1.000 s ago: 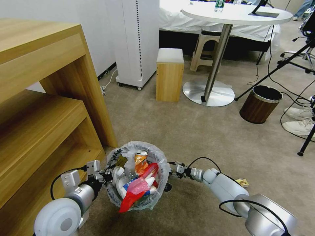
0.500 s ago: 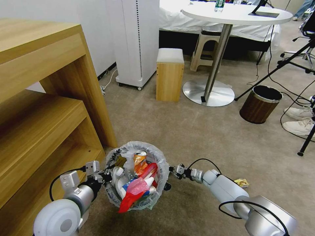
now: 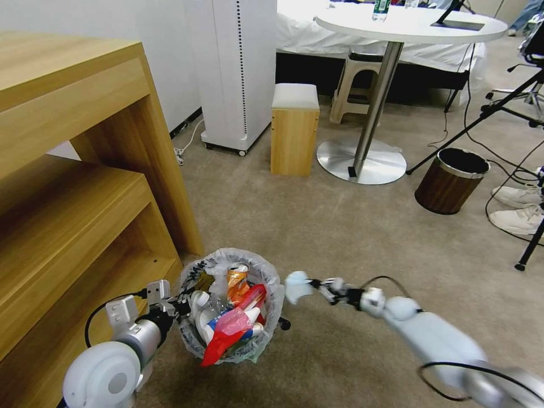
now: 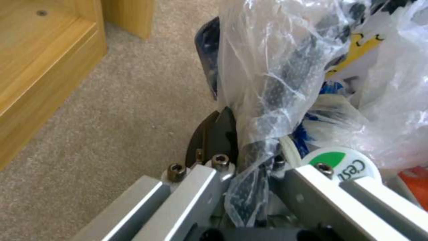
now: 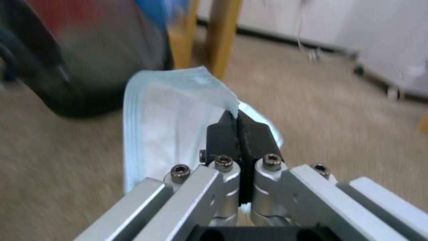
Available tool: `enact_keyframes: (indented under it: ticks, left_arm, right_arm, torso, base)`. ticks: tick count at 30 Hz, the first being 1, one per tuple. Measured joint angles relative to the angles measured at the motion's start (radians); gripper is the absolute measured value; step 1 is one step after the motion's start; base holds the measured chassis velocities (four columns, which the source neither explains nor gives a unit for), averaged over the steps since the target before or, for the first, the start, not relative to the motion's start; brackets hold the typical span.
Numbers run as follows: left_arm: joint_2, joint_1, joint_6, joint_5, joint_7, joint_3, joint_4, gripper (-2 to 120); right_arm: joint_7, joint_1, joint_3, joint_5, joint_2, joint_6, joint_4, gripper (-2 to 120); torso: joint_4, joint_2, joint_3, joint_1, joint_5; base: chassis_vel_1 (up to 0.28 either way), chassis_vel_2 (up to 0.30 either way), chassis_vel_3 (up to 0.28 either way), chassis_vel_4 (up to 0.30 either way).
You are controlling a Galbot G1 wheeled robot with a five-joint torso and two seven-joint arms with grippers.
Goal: Pick up the trash bin and place the garbage on the floor into it.
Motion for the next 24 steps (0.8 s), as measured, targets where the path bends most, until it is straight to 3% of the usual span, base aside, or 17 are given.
enact_keyframes:
  ticks: [2, 5, 10, 12, 20, 24]
  left_arm:
    - [0.001, -0.002, 0.0, 0.0, -0.001, 0.003, 0.005, 0]
    - [0.0, -0.005, 0.0, 0.003, -0.002, 0.011, 0.013, 0]
    - [-0.003, -0.006, 0.0, 0.007, -0.003, 0.014, 0.015, 0]
    - [-0.005, -0.003, 0.001, 0.012, -0.005, 0.015, 0.011, 0]
    - [-0.005, 0.013, 0.005, 0.011, -0.014, 0.007, -0.024, 0]
    - [-0.006, 0.02, 0.007, 0.009, -0.019, 0.005, -0.05, 0]
  right_arm:
    - [-0.014, -0.03, 0.023, 0.022, -0.036, -0.002, 0.069, 0]
    - [-0.039, -0.114, 0.079, 0.087, -0.128, -0.015, 0.286, 0]
    - [-0.036, -0.153, 0.108, 0.143, -0.197, -0.028, 0.463, 0]
    - [0.004, -0.149, 0.107, 0.191, -0.247, -0.056, 0.636, 0]
    - [0.097, -0.048, 0.035, 0.254, -0.281, -0.136, 0.897, 0]
    - [0.127, 0.019, -0.049, 0.263, -0.265, -0.147, 0.902, 0]
  torso:
    - [0.0003, 0.0, 0.0, 0.0, -0.0002]
    - [-0.0001, 0.0, 0.0, 0.0, 0.0001]
    - [-0.0003, 0.0, 0.0, 0.0, -0.0009]
    - [0.0, 0.0, 0.0, 0.0, -0.0004]
    - [0.0001, 0.0, 0.0, 0.0, -0.0006]
    - [0.0001, 0.0, 0.0, 0.0, -0.0004]
  base:
    - [0.0, 0.0, 0.0, 0.0]
    - [0.0, 0.0, 0.0, 0.0]
    - [0.0, 0.0, 0.0, 0.0]
    - [0.0, 0.0, 0.0, 0.0]
    - [0.0, 0.0, 0.0, 0.0]
    - [0.0, 0.0, 0.0, 0.0]
